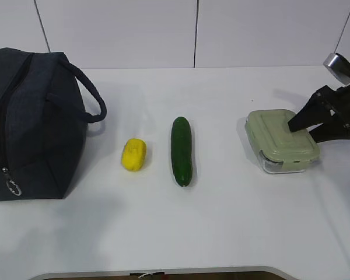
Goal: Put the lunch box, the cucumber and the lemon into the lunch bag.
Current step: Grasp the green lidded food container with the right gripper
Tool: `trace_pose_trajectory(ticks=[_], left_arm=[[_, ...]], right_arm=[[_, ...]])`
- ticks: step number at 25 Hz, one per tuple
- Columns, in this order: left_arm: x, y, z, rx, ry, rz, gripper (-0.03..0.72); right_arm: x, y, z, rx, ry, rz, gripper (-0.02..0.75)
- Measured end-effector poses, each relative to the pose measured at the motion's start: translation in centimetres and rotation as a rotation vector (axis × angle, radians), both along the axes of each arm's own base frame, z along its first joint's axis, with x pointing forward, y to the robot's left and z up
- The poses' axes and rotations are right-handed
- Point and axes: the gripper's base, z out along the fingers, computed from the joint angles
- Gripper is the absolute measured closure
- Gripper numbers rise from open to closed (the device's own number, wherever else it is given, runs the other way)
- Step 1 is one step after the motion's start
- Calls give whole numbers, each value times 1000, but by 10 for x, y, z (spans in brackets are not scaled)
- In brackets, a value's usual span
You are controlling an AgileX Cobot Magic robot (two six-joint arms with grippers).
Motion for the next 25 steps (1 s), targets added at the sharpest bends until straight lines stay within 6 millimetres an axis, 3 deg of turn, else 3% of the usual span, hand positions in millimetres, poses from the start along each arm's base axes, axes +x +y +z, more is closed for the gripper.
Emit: trace_pose_trajectory(ticks=[16,25], left_arm=[[0,0,0,0,0,0,446],[0,0,0,0,0,0,446]], right_arm=[[9,4,-21,97,-24,-12,170],[10,5,-22,106,-48,1,183]])
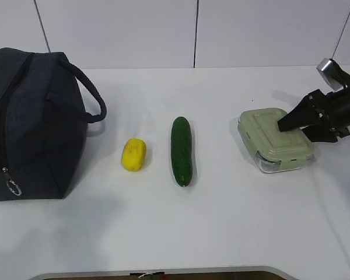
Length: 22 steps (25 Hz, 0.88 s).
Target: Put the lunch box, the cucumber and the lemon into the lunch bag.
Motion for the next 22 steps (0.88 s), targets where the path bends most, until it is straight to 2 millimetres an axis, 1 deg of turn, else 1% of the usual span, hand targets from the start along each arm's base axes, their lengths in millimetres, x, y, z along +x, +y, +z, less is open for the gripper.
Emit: trace_pose_trajectory(ticks=[7,22], left_arm=[[0,0,0,0,0,0,446],[0,0,0,0,0,0,446]], right_arm=[[1,0,0,8,-1,-8,264],[1,0,0,16,29,-31,284]])
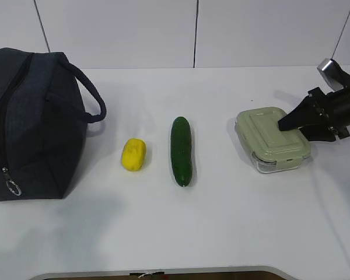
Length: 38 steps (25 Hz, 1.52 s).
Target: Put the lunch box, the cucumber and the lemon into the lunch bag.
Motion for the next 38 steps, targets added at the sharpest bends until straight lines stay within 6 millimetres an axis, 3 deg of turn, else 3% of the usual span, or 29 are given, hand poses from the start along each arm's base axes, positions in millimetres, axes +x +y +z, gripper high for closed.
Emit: trace_pose_trajectory(ticks=[21,38], left_arm=[[0,0,0,0,0,0,446],[0,0,0,0,0,0,446]], right_arm=[[-1,1,1,14,33,-10,364],[-1,1,1,27,78,-48,367]])
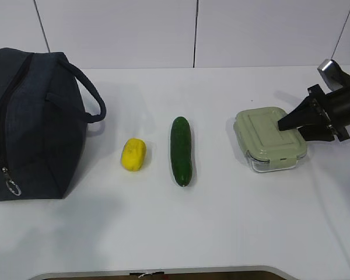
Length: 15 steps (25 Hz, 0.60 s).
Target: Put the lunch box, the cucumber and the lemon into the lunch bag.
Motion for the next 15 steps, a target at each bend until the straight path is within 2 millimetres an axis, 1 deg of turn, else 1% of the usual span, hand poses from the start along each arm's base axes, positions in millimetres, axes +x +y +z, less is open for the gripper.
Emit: trace_pose_trajectory(ticks=[15], left_arm=[[0,0,0,0,0,0,446]], right_arm=[[0,0,0,2,5,-3,370]])
